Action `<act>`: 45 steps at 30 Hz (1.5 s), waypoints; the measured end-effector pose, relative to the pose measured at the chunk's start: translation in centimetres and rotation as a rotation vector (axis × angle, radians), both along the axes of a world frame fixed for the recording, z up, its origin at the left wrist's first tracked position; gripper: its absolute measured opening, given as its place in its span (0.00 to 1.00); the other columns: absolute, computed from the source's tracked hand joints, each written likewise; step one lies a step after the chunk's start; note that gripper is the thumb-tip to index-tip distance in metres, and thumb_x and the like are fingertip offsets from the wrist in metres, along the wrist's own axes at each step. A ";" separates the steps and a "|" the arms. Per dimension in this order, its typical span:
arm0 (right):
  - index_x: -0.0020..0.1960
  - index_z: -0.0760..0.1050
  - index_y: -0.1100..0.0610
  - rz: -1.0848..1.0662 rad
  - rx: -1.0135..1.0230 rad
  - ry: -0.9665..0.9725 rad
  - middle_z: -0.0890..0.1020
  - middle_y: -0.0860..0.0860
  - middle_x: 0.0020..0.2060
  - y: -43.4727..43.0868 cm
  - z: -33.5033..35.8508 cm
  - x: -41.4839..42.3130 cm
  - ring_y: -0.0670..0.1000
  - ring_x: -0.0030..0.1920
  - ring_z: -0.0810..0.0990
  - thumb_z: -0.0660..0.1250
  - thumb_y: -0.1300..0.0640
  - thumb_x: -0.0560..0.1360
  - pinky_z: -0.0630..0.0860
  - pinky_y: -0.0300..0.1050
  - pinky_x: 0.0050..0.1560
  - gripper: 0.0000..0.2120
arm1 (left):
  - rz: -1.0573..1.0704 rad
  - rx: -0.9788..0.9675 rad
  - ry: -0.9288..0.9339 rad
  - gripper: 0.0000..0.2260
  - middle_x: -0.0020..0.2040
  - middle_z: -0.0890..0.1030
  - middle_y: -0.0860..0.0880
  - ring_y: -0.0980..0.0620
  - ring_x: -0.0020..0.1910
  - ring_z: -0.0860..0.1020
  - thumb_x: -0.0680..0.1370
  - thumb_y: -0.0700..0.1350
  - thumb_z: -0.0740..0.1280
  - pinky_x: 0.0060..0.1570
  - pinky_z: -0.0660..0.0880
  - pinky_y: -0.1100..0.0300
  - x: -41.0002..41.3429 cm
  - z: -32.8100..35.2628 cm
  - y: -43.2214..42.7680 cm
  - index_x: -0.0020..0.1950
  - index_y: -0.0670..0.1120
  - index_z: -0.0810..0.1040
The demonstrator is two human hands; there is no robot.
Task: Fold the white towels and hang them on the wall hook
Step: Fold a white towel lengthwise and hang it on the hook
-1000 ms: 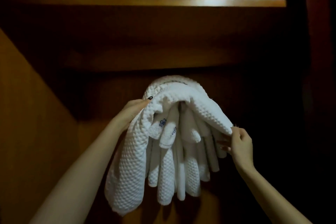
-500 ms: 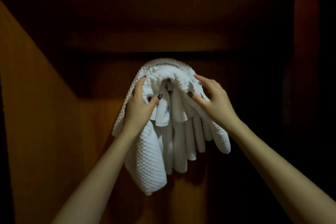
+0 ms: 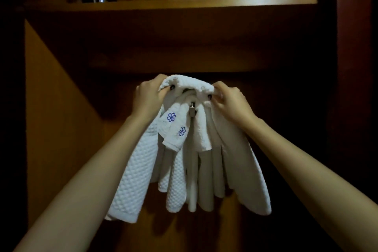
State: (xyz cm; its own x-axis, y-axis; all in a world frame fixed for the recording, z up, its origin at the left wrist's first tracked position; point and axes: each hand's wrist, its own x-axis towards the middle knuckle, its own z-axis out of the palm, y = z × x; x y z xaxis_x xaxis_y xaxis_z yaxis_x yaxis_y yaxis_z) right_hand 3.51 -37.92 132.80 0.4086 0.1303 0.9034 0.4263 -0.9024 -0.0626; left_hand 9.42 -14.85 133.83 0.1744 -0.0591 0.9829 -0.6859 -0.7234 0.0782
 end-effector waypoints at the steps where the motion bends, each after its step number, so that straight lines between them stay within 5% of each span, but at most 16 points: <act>1: 0.59 0.73 0.56 0.018 0.021 -0.005 0.80 0.49 0.42 -0.3 0.4 0.0 0.50 0.40 0.79 0.64 0.59 0.78 0.73 0.44 0.36 0.10 | 0.034 0.035 -0.015 0.07 0.41 0.82 0.46 0.41 0.40 0.79 0.77 0.48 0.64 0.34 0.67 0.56 0.0 0.7 -0.2 0.53 0.52 0.77; 5: 0.59 0.74 0.58 0.071 0.057 -0.014 0.83 0.56 0.46 -1.7 1.5 0.0 0.55 0.46 0.81 0.64 0.63 0.77 0.77 0.53 0.44 0.12 | 0.092 0.140 -0.092 0.06 0.43 0.82 0.48 0.40 0.41 0.79 0.77 0.49 0.64 0.34 0.67 0.56 -0.2 2.6 -0.4 0.53 0.53 0.76; 10: 0.60 0.75 0.58 0.096 0.050 -0.027 0.83 0.56 0.49 -2.1 1.6 0.4 0.56 0.49 0.80 0.63 0.64 0.76 0.75 0.52 0.47 0.13 | 0.153 0.232 -0.141 0.08 0.48 0.83 0.49 0.40 0.45 0.80 0.78 0.50 0.63 0.39 0.71 0.52 -0.3 3.9 0.1 0.57 0.54 0.76; 16: 0.62 0.74 0.58 0.185 0.188 -0.005 0.79 0.48 0.49 -2.6 -0.8 0.7 0.44 0.49 0.77 0.62 0.63 0.79 0.67 0.23 0.42 0.12 | 0.089 0.343 -0.072 0.11 0.49 0.82 0.51 0.43 0.46 0.80 0.78 0.52 0.64 0.42 0.73 0.51 -0.3 2.1 -0.4 0.59 0.53 0.74; 21: 0.60 0.68 0.58 0.196 0.172 0.028 0.77 0.52 0.35 -0.7 -6.2 0.7 0.47 0.33 0.75 0.61 0.61 0.80 0.69 0.44 0.35 0.09 | -0.033 0.291 0.047 0.19 0.59 0.79 0.50 0.43 0.54 0.79 0.75 0.44 0.65 0.49 0.76 0.47 0.0 -3.4 1.0 0.66 0.54 0.71; 23: 0.62 0.67 0.58 0.212 0.220 0.007 0.75 0.53 0.32 0.3 -7.8 0.8 0.47 0.30 0.72 0.60 0.61 0.80 0.65 0.45 0.33 0.11 | -0.103 0.189 0.164 0.24 0.66 0.75 0.48 0.42 0.60 0.76 0.76 0.44 0.65 0.54 0.75 0.47 0.0 -5.9 1.2 0.71 0.54 0.65; 26: 0.69 0.65 0.57 0.291 0.333 0.036 0.76 0.44 0.37 1.2 -9.0 0.5 0.42 0.34 0.74 0.62 0.58 0.80 0.69 0.38 0.35 0.19 | -0.199 -0.010 0.286 0.27 0.69 0.73 0.47 0.44 0.61 0.75 0.77 0.46 0.65 0.56 0.74 0.50 -0.2 -9.6 1.3 0.74 0.56 0.59; 30: 0.74 0.59 0.52 0.396 0.417 0.122 0.68 0.19 0.54 1.2 -10.8 0.3 0.24 0.52 0.71 0.69 0.60 0.74 0.68 0.20 0.45 0.32 | -0.167 -0.009 0.332 0.35 0.68 0.73 0.45 0.48 0.43 0.77 0.76 0.43 0.65 0.40 0.69 0.58 -0.1 -13.2 1.2 0.75 0.62 0.48; 34: 0.71 0.62 0.50 0.368 0.507 0.234 0.73 0.37 0.57 0.9 -13.9 0.6 0.34 0.55 0.74 0.68 0.64 0.72 0.72 0.26 0.50 0.31 | -0.272 -0.142 0.471 0.34 0.67 0.73 0.47 0.56 0.56 0.74 0.77 0.41 0.65 0.49 0.70 0.64 -0.1 -16.6 0.7 0.77 0.55 0.51; 37: 0.63 0.70 0.57 0.276 0.540 0.244 0.77 0.44 0.48 0.6 -16.4 0.5 0.41 0.48 0.77 0.63 0.67 0.73 0.73 0.31 0.42 0.20 | -0.317 -0.225 0.480 0.27 0.63 0.74 0.50 0.58 0.57 0.73 0.77 0.40 0.63 0.48 0.67 0.77 -0.6 -19.3 -0.1 0.75 0.50 0.59; 40: 0.57 0.72 0.59 0.326 0.599 0.194 0.78 0.50 0.45 1.1 -17.5 -0.2 0.44 0.44 0.77 0.63 0.66 0.73 0.74 0.38 0.42 0.13 | -0.348 -0.296 0.563 0.25 0.59 0.77 0.47 0.49 0.56 0.76 0.76 0.44 0.66 0.51 0.74 0.59 -1.2 -20.8 -1.7 0.72 0.46 0.64; 45: 0.56 0.70 0.58 0.338 0.669 0.347 0.77 0.51 0.46 1.6 -20.5 -0.8 0.49 0.47 0.77 0.67 0.64 0.73 0.75 0.42 0.46 0.13 | -0.295 -0.325 0.741 0.26 0.61 0.77 0.42 0.41 0.59 0.76 0.75 0.45 0.69 0.52 0.75 0.51 -2.0 -23.2 -3.9 0.69 0.44 0.64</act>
